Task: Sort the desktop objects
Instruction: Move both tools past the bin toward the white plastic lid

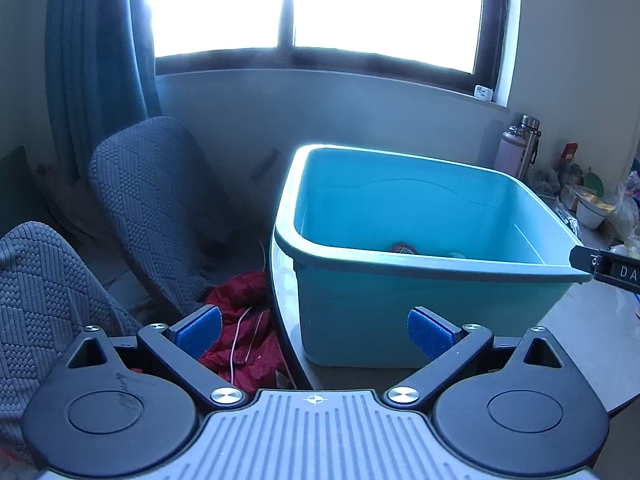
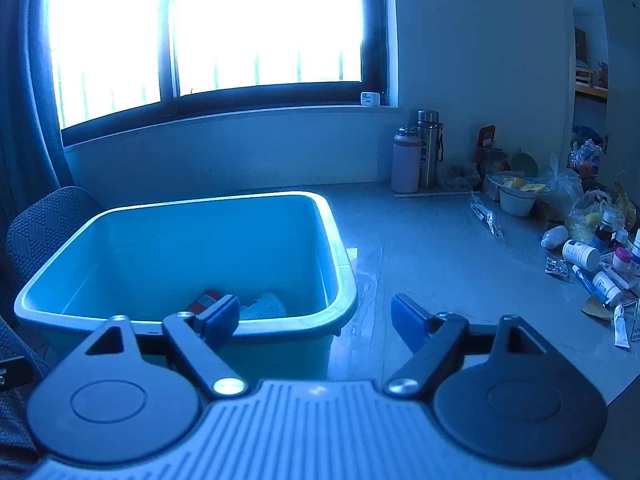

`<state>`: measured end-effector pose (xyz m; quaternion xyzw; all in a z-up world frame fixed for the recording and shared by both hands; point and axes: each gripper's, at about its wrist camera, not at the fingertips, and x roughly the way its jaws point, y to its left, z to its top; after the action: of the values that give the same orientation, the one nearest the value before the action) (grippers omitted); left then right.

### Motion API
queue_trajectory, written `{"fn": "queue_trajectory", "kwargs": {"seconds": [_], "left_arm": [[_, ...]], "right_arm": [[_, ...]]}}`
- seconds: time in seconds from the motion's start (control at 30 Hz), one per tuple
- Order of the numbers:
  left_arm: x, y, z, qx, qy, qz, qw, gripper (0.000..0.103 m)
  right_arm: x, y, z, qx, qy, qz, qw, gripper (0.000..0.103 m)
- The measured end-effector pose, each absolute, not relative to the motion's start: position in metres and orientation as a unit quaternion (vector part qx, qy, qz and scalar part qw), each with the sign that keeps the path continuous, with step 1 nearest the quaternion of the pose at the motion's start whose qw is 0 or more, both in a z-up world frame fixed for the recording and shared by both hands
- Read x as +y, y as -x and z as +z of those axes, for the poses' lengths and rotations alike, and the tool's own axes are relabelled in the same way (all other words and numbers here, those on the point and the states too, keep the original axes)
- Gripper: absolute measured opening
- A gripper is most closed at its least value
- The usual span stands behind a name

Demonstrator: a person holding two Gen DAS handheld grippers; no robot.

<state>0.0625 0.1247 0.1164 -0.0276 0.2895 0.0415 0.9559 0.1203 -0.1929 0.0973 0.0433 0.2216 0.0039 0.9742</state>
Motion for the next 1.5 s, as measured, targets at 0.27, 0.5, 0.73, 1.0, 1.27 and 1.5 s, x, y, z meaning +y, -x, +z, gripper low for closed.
{"fn": "queue_trajectory", "kwargs": {"seconds": [0.27, 0.5, 0.73, 1.0, 1.27, 1.5], "left_arm": [[0.142, -0.078, 0.128, 0.316, 0.034, 0.059, 0.946, 0.101], [0.158, -0.097, 0.148, 0.322, 0.041, 0.069, 0.943, 0.101], [0.162, -0.134, 0.170, 0.330, 0.022, 0.075, 0.941, 0.101], [0.164, -0.197, 0.184, 0.337, 0.016, 0.068, 0.939, 0.101], [0.156, -0.264, 0.190, 0.354, 0.015, 0.064, 0.933, 0.101], [0.162, -0.320, 0.191, 0.368, 0.023, 0.079, 0.926, 0.101]], "right_arm": [[-0.190, -0.124, 0.107, 0.234, -0.048, 0.006, 0.971, 0.095], [-0.178, -0.143, 0.117, 0.252, -0.049, 0.018, 0.966, 0.097], [-0.164, -0.179, 0.128, 0.270, -0.046, 0.032, 0.961, 0.098], [-0.162, -0.227, 0.132, 0.286, -0.052, 0.032, 0.956, 0.098], [-0.161, -0.285, 0.141, 0.303, -0.055, 0.041, 0.951, 0.098], [-0.153, -0.330, 0.142, 0.318, -0.041, 0.060, 0.945, 0.098]]}}
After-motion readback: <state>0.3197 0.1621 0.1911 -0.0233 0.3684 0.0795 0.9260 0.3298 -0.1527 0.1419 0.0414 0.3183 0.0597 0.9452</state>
